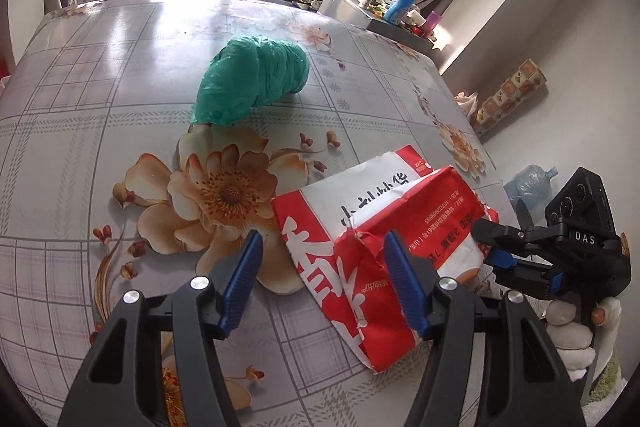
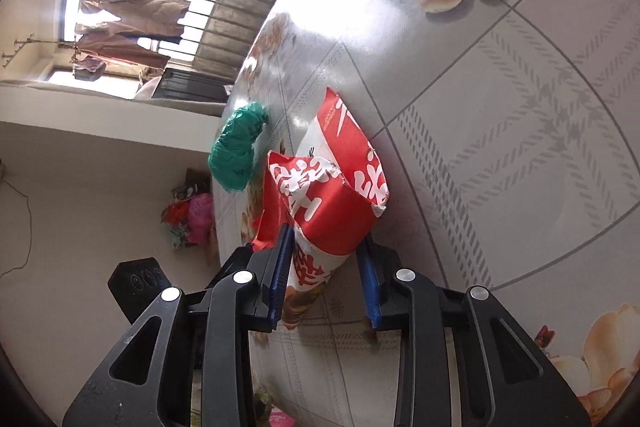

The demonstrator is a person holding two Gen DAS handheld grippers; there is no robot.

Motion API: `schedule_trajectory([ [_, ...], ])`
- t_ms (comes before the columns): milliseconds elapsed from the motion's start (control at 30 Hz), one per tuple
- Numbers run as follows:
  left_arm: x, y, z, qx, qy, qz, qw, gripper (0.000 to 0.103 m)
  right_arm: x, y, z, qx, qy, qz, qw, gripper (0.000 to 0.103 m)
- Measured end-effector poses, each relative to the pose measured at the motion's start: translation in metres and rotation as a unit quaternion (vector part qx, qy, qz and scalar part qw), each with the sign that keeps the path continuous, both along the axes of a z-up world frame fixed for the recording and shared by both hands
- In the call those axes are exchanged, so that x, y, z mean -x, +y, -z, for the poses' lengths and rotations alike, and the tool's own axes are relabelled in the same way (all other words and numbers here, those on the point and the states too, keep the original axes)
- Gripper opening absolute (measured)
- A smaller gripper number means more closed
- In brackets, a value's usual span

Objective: Collect trash
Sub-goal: 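Grasp the red-and-white snack bag with the right gripper while the left gripper grasps the green bag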

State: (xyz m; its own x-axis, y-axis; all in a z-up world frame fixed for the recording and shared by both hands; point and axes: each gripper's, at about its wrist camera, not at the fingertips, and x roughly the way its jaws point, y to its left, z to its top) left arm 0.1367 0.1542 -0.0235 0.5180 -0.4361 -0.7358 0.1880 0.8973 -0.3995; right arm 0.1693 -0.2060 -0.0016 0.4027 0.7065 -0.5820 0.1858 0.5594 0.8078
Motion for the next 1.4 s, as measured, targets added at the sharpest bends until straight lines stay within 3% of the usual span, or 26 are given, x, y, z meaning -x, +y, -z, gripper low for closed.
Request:
schedule_trajectory([
  [167,-0.014,0.001,-0.036,-0.016,-0.081,-0.014,0.9965,0.061,-0.006,-0.022,-0.009,0.041,-0.026,0.032,0.998,0.028],
  [300,-0.041,-0.002,-0.058,-0.053,-0.131,-0.032,0.9894,0.061,-0.012,-0.027,-0.012,0.06,-0.043,0.042,0.996,0.027],
  [433,-0.086,-0.015,-0.042,-0.108,-0.09,-0.009,0.99,0.066,-0.015,-0.028,-0.009,0.062,-0.046,0.05,0.996,0.027],
  [533,-0.105,-0.025,-0.031,-0.179,-0.099,-0.007,0.9788,0.07,-0.016,-0.026,-0.008,0.06,-0.047,0.051,0.996,0.027],
  [600,-0.108,-0.03,-0.027,-0.201,-0.101,0.0,0.9743,0.07,-0.014,-0.027,-0.006,0.059,-0.048,0.051,0.996,0.027],
  [833,-0.113,-0.027,-0.025,-0.219,-0.102,-0.002,0.9704,0.071,-0.008,-0.035,-0.001,0.048,-0.045,0.048,0.997,0.027],
  [867,-0.114,-0.026,-0.025,-0.221,-0.101,-0.002,0.97,0.075,-0.009,-0.035,-0.001,0.046,-0.044,0.048,0.997,0.027],
  [933,-0.12,-0.026,-0.021,-0.226,-0.087,0.004,0.9702,0.081,-0.01,-0.036,-0.001,0.044,-0.043,0.047,0.997,0.028],
  [1067,-0.127,-0.024,-0.013,-0.223,-0.062,0.008,0.9727,0.081,-0.008,-0.041,-0.003,0.044,-0.045,0.044,0.997,0.028],
  [1100,-0.129,-0.022,-0.011,-0.213,-0.051,0.009,0.9756,0.079,-0.007,-0.042,-0.004,0.043,-0.046,0.044,0.997,0.028],
  [1200,-0.13,-0.019,-0.003,-0.2,-0.023,0.001,0.9796,0.055,-0.004,-0.045,-0.003,0.04,-0.046,0.046,0.997,0.027],
  [1400,-0.114,-0.018,-0.005,-0.167,-0.013,-0.007,0.9858,0.052,0.001,-0.055,-0.003,0.011,-0.046,0.054,0.997,0.026],
])
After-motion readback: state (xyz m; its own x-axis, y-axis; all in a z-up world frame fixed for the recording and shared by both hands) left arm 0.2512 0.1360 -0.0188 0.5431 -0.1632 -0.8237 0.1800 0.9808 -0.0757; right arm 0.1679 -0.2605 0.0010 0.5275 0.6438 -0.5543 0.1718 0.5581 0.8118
